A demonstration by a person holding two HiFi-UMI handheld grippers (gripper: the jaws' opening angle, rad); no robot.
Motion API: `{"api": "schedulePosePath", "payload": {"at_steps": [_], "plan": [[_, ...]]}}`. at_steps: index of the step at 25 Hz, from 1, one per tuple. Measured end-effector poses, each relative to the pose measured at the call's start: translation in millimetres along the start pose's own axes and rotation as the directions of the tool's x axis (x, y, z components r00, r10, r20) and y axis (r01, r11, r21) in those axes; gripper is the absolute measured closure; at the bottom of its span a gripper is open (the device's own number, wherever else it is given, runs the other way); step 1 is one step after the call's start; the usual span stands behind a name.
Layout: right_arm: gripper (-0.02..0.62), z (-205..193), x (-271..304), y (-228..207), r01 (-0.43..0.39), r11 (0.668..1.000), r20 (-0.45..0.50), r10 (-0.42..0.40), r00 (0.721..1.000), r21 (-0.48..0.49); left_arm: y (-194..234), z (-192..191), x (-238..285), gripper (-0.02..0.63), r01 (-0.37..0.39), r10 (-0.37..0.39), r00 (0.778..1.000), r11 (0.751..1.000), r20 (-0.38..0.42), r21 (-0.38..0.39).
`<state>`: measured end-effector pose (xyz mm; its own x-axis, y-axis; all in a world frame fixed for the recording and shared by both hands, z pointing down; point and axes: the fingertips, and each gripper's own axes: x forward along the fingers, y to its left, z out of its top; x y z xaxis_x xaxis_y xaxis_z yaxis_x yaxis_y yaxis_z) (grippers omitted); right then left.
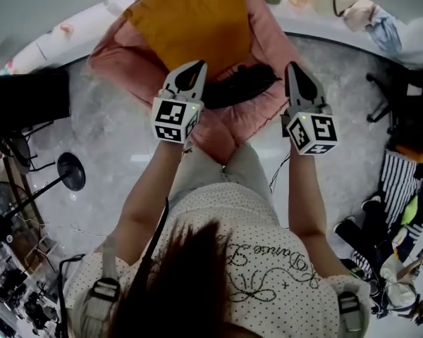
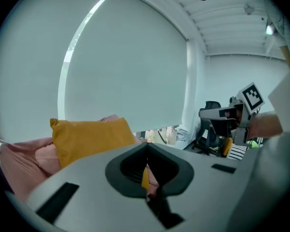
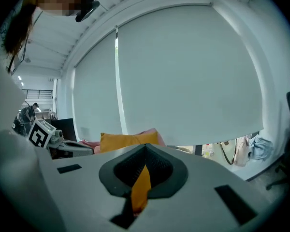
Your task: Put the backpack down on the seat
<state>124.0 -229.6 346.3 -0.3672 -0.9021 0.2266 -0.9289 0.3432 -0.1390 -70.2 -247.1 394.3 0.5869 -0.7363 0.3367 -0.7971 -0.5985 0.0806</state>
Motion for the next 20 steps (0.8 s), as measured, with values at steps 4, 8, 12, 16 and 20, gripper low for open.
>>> {"api": "schedulePosePath", "payload": {"at_steps": [4, 8, 12, 16, 20], "plan": [[0.584, 11.9, -15.8, 0.0, 0.024, 0.999, 0.013, -0.024, 1.000, -0.037, -4.2, 29.8, -12.6, 0.603, -0.006, 0.003, 0.998, 0.999, 0.062, 0.045], [0.584, 35.7, -25.1, 1.4, 0.050, 0.995, 0.050, -0.046, 0.998, -0.085, -5.3, 59.6, -27.9, 0.603, -0.006, -0.002, 0.991, 0.999, 0.137, 0.054], [0.584, 69.7, -33.2, 13.8, 0.052, 0.991, 0.099, -0.040, 0.994, -0.121, -3.0, 89.1, -42.3, 0.603, -0.015, 0.001, 0.980, 0.998, 0.200, 0.067], [0.584, 92.6, -36.5, 24.9, 0.059, 0.983, 0.119, -0.039, 0.992, -0.174, 3.2, 105.3, -46.9, 0.603, -0.037, 0.018, 0.974, 0.996, 0.224, 0.079], [0.584, 105.8, -37.2, 29.2, 0.072, 0.978, 0.141, -0.044, 0.989, -0.197, 7.7, 114.1, -48.0, 0.604, -0.048, 0.027, 0.971, 0.995, 0.238, 0.084]]}}
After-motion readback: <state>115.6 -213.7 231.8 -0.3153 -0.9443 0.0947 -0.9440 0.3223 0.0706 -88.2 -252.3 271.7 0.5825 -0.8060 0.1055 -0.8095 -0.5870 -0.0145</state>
